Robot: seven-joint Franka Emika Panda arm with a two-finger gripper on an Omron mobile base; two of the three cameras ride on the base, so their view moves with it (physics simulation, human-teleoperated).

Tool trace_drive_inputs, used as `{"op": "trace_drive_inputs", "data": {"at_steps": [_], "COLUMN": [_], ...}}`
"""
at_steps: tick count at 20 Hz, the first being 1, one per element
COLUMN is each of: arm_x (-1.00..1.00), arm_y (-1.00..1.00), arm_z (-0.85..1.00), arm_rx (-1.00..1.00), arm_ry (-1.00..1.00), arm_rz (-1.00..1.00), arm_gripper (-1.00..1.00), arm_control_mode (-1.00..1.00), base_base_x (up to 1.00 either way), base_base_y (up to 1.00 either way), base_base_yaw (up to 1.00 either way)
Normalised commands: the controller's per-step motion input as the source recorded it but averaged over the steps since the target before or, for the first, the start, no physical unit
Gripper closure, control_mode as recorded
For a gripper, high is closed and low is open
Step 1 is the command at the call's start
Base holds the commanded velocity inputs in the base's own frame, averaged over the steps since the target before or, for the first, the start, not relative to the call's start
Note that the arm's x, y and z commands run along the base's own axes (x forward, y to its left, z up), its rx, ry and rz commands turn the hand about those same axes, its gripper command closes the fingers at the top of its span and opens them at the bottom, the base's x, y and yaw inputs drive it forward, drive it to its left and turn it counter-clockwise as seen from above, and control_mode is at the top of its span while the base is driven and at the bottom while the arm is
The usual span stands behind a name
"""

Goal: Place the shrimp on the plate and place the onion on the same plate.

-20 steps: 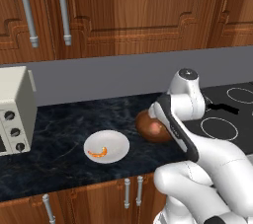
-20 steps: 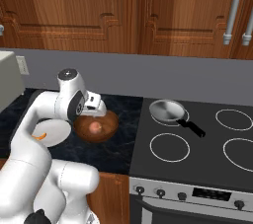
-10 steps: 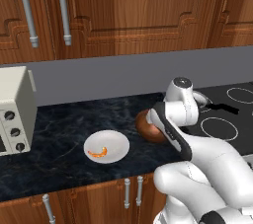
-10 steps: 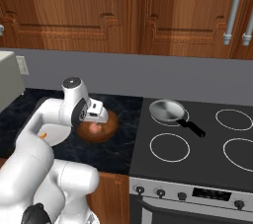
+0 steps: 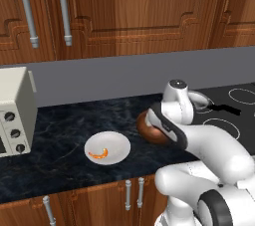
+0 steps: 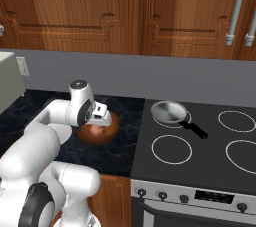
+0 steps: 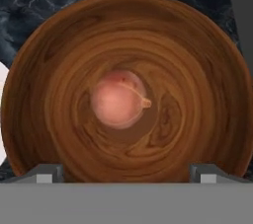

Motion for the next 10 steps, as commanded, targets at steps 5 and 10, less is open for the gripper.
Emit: {"op": "trace_drive_inputs", "data": {"at_steps": [5,10], "arm_x": [0.18,0.1], "arm_y": [0.0,0.0], "arm_z": [-0.05,-0.27], "arm_rx": [0.01,0.0], "arm_ry": [0.09,0.01], "arm_rz": [0.0,0.0], "arm_gripper": [-1.0,-1.0], "arm_control_mode": [-1.0,-1.0], "base_base_x": [0.0,0.0], "base_base_y": [0.0,0.0], "base_base_yaw": [0.0,0.0]}}
